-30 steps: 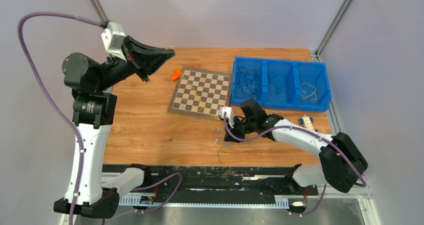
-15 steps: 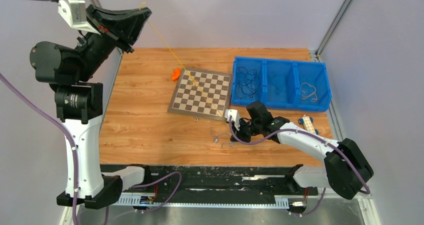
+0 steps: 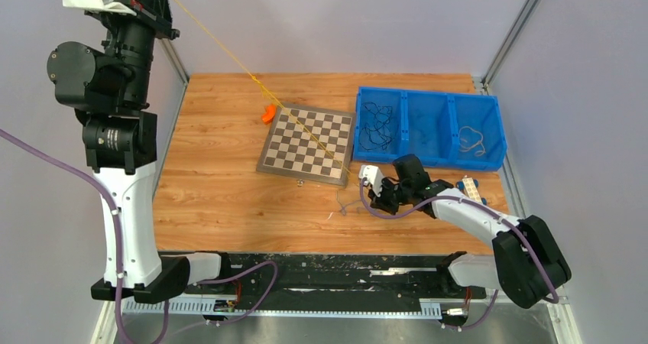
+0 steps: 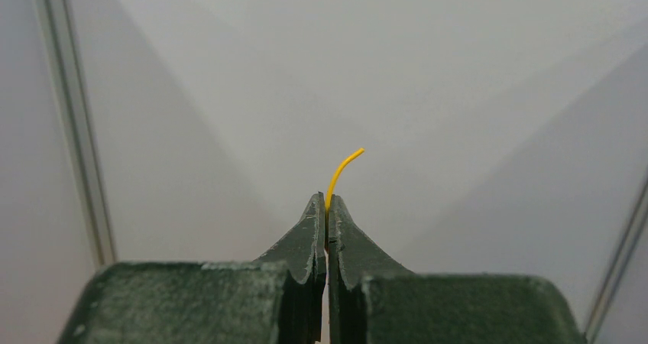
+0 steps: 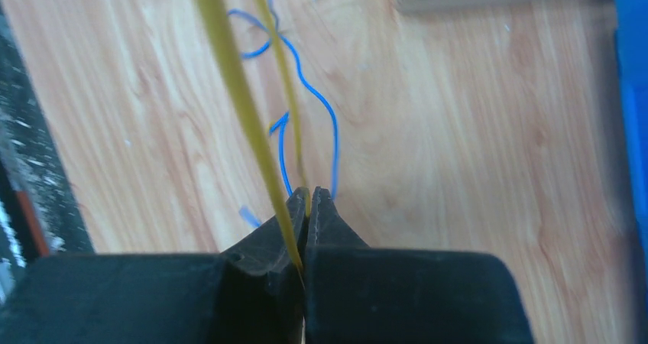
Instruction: Untangle the cables
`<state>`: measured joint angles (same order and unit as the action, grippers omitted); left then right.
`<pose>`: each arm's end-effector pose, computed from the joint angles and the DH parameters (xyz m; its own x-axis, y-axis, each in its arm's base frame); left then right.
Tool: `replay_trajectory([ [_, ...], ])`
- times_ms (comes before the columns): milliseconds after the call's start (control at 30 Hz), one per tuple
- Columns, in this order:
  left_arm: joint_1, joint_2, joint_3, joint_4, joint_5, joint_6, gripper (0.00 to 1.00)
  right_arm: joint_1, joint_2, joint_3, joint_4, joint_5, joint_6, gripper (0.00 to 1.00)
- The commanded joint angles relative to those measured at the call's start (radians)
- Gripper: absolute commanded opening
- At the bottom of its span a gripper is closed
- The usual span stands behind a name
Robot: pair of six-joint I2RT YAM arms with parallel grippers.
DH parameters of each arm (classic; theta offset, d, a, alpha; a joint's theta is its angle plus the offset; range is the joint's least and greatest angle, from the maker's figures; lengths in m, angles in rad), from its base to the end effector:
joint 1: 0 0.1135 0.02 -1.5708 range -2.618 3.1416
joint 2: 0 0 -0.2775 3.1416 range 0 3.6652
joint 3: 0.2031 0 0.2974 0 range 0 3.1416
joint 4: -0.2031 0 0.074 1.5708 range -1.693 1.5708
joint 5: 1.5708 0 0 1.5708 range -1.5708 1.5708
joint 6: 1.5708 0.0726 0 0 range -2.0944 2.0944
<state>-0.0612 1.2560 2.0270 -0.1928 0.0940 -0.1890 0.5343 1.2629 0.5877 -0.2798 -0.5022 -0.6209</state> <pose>0.2229 -0.0205 0.7033 0.5096 -0.2186 -0.8322 0.2394 0.9650 -0.1069 0.2234 0.1728 0.1304 -0.1725 -0.6946 -0.6984 -0.9664 0.2566 -0.0164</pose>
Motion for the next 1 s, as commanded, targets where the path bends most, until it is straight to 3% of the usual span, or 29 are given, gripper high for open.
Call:
replay_trajectory([
  [0, 0.037, -0.014, 0.089, 0.186, -0.222, 0.128, 0.00, -0.096, -0.014, -0.060, -0.145, 0.072, -0.113, 0.00],
  [167, 0.040, -0.028, 0.058, 0.140, -0.167, 0.127, 0.00, -0.148, -0.053, -0.034, -0.190, 0.030, -0.138, 0.00],
  [200, 0.040, -0.038, 0.047, 0.130, -0.097, 0.118, 0.00, -0.149, -0.062, -0.018, -0.203, 0.009, -0.135, 0.02],
  [267, 0.040, -0.067, -0.017, 0.106, 0.083, 0.036, 0.00, -0.148, -0.084, 0.031, -0.234, -0.047, -0.105, 0.25],
  [300, 0.040, -0.102, -0.095, 0.122, 0.239, 0.006, 0.00, -0.148, -0.096, 0.062, -0.243, -0.075, -0.084, 0.39],
  [367, 0.040, -0.159, -0.240, 0.216, 0.446, -0.130, 0.00, -0.147, -0.122, 0.133, -0.261, -0.132, -0.046, 0.65],
  [433, 0.040, -0.191, -0.356, 0.301, 0.600, -0.289, 0.00, -0.143, -0.139, 0.227, -0.275, -0.186, 0.004, 0.79],
  [500, 0.025, -0.210, -0.420, 0.312, 0.664, -0.372, 0.00, -0.129, -0.147, 0.304, -0.281, -0.228, 0.057, 0.87],
  [633, 0.001, -0.225, -0.467, 0.335, 0.728, -0.388, 0.00, -0.054, -0.128, 0.428, -0.266, -0.261, 0.136, 0.92],
  [967, -0.002, -0.210, -0.447, 0.342, 0.725, -0.390, 0.00, 0.171, 0.068, 0.652, -0.080, -0.265, 0.306, 0.90],
])
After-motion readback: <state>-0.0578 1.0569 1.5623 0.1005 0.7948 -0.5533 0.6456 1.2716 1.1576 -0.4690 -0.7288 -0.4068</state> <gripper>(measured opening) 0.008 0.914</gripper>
